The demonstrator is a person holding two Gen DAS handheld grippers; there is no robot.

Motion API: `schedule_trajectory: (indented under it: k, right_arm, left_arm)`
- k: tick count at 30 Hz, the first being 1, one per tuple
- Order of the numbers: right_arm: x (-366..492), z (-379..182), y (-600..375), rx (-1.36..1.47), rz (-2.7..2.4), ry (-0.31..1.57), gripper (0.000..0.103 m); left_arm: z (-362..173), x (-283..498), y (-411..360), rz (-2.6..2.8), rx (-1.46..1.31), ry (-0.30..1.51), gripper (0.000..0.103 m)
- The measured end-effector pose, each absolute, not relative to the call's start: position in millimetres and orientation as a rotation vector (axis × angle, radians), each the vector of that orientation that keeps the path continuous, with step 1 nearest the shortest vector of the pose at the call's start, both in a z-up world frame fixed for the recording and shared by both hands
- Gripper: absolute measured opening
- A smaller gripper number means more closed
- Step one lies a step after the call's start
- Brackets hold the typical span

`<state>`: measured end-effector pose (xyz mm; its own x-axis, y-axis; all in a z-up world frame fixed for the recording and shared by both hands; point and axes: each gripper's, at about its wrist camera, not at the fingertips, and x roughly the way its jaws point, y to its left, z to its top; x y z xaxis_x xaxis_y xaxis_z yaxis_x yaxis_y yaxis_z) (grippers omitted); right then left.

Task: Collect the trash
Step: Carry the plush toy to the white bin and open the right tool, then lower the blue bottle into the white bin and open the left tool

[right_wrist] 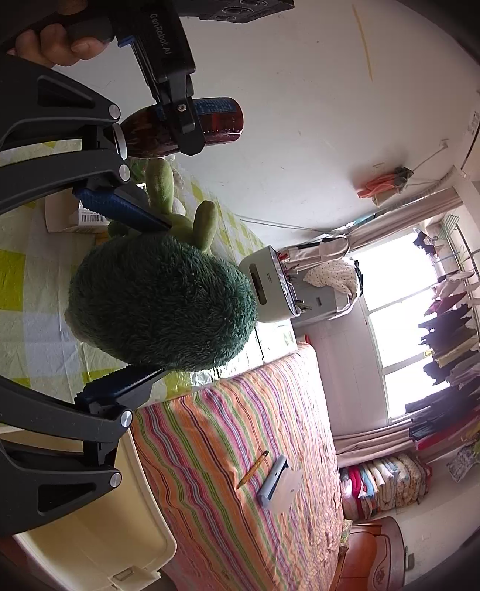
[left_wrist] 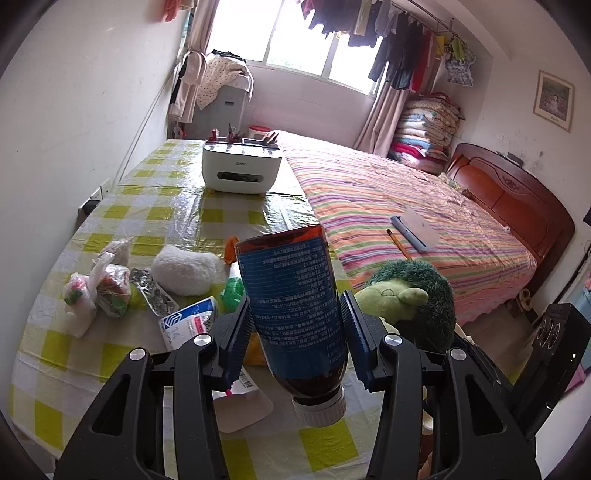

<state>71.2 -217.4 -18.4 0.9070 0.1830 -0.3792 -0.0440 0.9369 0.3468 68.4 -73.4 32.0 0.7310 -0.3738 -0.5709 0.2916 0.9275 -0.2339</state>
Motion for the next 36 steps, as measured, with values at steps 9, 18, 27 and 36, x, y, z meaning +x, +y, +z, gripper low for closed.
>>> schedule_trajectory:
  k: [9, 18, 27, 36]
  right_arm:
    - [51, -20, -267, 0.392, -0.006, 0.394, 0.067]
    - [28, -21, -315, 0.433, -0.193, 0.374, 0.067]
    - [12, -30, -342, 0.456, -0.296, 0.388, 0.07]
    - [0, -35, -363, 0.546, -0.304, 0.353, 0.075]
  left_arm:
    - [25, 58, -128, -0.469, -0.064, 0.669, 0.046]
    - [21, 48, -180, -0.555, -0.042, 0.678, 0.046]
    - [13, 40, -217, -0.597, -0.006, 0.696, 0.046]
    - [9, 38, -240, -0.613, 0.027, 0.711, 0.046]
